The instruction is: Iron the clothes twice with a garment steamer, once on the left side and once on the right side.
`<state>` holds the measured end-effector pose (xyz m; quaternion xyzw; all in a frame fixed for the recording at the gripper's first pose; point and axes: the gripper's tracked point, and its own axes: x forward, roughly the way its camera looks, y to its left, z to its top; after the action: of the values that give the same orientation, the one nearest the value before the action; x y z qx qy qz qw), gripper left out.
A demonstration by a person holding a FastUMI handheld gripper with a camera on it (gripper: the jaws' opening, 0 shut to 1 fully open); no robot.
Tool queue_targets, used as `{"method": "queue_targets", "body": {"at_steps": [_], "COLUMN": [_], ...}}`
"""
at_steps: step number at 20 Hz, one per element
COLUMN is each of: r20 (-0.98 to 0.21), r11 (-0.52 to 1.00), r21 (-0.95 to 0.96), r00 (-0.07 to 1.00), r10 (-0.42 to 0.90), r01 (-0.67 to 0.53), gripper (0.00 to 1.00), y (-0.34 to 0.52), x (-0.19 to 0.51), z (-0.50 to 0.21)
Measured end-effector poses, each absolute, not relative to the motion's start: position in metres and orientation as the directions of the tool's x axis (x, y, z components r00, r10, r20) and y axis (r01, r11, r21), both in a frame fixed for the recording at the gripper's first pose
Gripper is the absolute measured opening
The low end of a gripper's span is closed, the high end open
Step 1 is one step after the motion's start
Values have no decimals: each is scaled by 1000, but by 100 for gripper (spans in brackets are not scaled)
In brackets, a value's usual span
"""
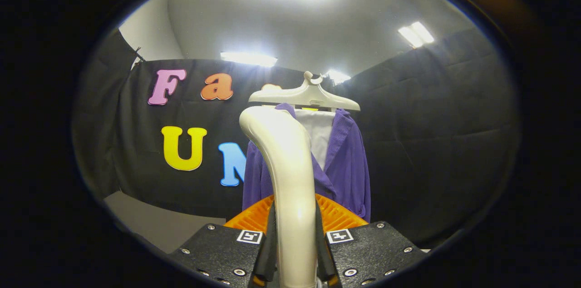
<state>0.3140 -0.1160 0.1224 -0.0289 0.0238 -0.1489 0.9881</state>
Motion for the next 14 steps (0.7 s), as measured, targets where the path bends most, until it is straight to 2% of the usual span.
{"method": "queue_targets", "body": {"at_steps": [6,14], "r20": [0,-55], "r11": [941,918], "r21": [-87,-122], "r00": [945,920], "r10": [-327,-387], "r01": [326,378], "gripper": [37,37], "y": [-131,-156], "x": [376,397], "z": [126,61]}}
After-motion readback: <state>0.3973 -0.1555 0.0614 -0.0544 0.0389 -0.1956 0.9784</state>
